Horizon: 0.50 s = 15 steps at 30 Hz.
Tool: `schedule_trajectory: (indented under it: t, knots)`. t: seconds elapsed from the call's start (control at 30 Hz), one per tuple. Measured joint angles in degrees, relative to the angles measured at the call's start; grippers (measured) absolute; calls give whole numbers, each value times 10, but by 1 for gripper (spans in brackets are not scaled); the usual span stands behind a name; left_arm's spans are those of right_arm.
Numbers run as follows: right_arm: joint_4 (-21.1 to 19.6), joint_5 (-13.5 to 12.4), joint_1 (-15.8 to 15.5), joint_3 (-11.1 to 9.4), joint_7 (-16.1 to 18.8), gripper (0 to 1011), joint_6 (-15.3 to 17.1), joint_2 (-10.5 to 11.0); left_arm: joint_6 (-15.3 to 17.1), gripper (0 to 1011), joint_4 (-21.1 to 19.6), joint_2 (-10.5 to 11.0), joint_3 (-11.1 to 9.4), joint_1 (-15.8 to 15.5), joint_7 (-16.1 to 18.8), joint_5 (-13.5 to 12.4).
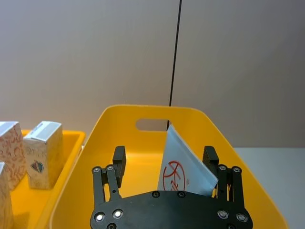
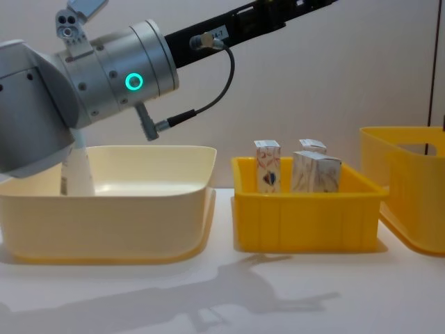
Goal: Bimanual collaborative sorting of washing and personal care products
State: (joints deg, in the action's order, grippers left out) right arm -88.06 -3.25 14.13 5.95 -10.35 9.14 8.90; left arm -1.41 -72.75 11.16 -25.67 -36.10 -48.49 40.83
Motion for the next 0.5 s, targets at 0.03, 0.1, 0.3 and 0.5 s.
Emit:
schedule_trajectory:
  t: [0.03, 0.1, 0.3, 0.5]
  knots:
    - [-1, 0, -1, -1, 1, 1001, -5, 0, 0, 1004, 0, 0, 0, 0, 0, 0]
    - [-4, 0, -2, -1, 2, 1001, -16, -1, 0, 1003, 0, 0, 0, 0, 0, 0]
    - [-17, -1, -7, -6, 9, 1001, -48, -2, 0, 1003, 0, 0, 0, 0, 0, 0]
    - [-48, -12, -21, -14, 23, 1001, -83, -2, 0, 1003, 0, 0, 0, 0, 0, 0]
